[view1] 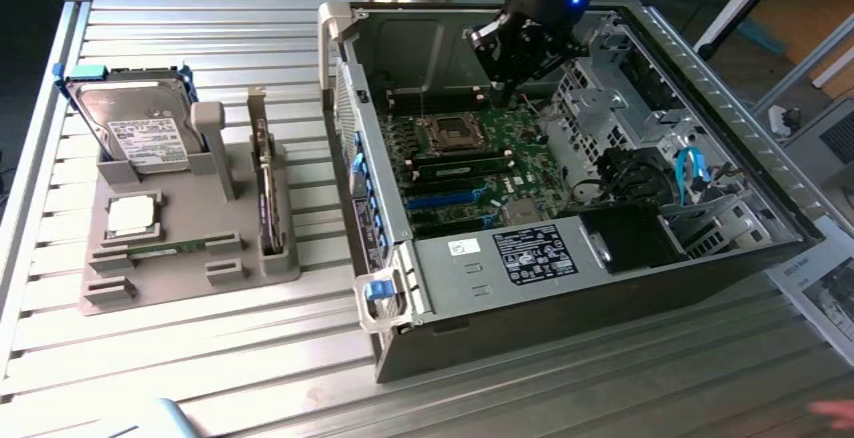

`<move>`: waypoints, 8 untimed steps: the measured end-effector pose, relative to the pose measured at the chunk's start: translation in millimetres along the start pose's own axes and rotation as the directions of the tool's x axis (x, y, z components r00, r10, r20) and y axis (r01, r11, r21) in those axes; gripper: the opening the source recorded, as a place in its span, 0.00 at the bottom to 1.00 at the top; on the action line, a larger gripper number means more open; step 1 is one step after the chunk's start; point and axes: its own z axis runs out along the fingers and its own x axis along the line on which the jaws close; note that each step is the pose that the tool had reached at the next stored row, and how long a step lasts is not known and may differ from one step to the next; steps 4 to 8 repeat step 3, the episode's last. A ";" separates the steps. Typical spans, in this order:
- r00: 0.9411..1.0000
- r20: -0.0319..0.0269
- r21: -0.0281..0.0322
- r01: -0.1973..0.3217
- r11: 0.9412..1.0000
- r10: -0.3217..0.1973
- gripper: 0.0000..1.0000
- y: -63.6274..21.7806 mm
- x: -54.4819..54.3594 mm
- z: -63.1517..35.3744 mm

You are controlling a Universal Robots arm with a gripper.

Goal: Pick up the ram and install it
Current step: 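Press down the ram until it locks into place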

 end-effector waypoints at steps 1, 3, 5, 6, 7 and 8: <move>1.000 0.000 0.000 0.000 1.000 0.000 0.10 0.0 0.0 0.0; 1.000 0.000 0.000 0.000 1.000 0.000 0.10 0.0 0.0 0.0; 1.000 0.000 0.000 0.000 1.000 0.000 0.10 0.0 0.0 0.0; 1.000 0.000 0.000 0.000 1.000 0.000 0.10 0.0 0.0 0.0; 1.000 0.000 0.000 0.000 1.000 0.000 0.10 0.0 0.0 0.0; 1.000 0.000 0.000 0.000 1.000 0.000 0.10 0.0 0.0 0.0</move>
